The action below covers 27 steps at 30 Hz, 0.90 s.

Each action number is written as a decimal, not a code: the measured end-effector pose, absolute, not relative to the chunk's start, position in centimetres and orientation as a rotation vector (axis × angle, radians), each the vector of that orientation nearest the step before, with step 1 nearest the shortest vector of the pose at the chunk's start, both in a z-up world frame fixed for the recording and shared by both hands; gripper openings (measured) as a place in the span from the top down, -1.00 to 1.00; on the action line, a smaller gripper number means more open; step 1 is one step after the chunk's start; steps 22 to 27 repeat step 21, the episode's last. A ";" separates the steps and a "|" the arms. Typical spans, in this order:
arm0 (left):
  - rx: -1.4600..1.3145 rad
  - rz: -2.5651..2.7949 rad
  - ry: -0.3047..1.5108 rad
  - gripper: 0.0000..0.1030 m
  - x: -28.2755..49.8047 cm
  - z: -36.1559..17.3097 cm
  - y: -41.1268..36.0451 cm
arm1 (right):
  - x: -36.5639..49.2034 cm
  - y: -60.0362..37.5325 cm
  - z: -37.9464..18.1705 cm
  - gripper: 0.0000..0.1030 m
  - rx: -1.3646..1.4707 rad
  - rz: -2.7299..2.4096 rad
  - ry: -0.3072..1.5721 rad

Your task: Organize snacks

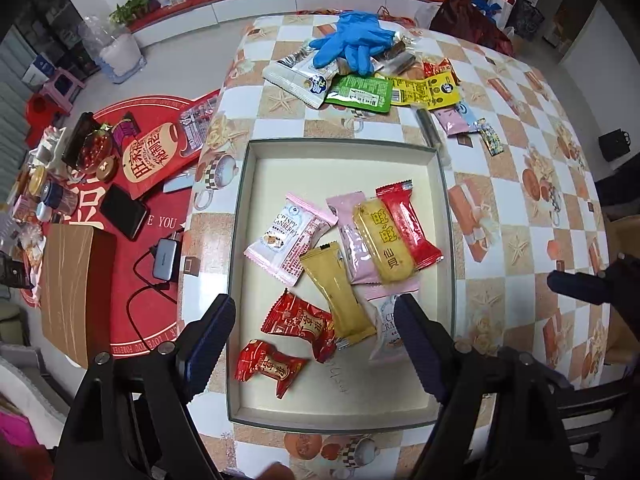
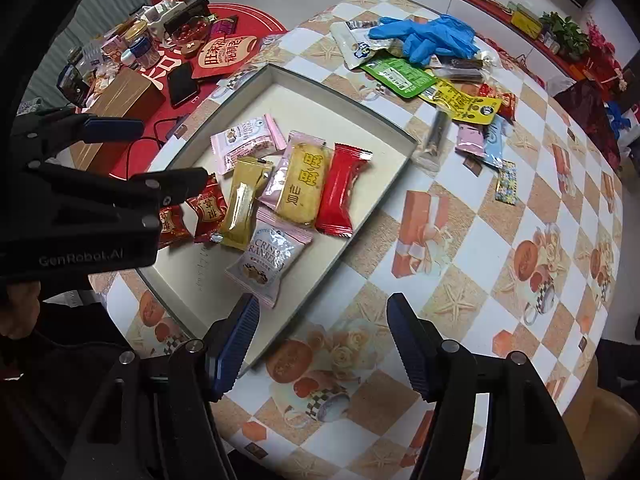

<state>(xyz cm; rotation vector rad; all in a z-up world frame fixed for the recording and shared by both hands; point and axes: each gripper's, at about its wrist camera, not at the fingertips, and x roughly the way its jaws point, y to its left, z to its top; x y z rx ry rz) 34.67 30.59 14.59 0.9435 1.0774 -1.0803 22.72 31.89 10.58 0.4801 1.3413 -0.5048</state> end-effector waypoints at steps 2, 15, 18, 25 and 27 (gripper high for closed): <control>0.922 -1.078 1.095 -0.63 34.9 14.6 30.6 | 22.3 31.9 10.8 -0.31 0.479 -0.513 1.341; 0.896 -1.048 1.106 -0.71 34.5 14.8 31.0 | 21.0 32.7 11.3 -0.31 0.460 -0.502 1.345; 0.887 -1.059 1.105 -0.72 33.8 15.1 31.3 | 20.8 32.8 11.4 -0.31 0.460 -0.501 1.338; 0.895 -1.087 1.109 -0.72 32.7 15.4 31.3 | 19.9 32.9 11.2 -0.31 0.482 -0.503 1.341; 0.895 -1.087 1.109 -0.72 32.7 15.4 31.3 | 19.9 32.9 11.2 -0.31 0.482 -0.503 1.341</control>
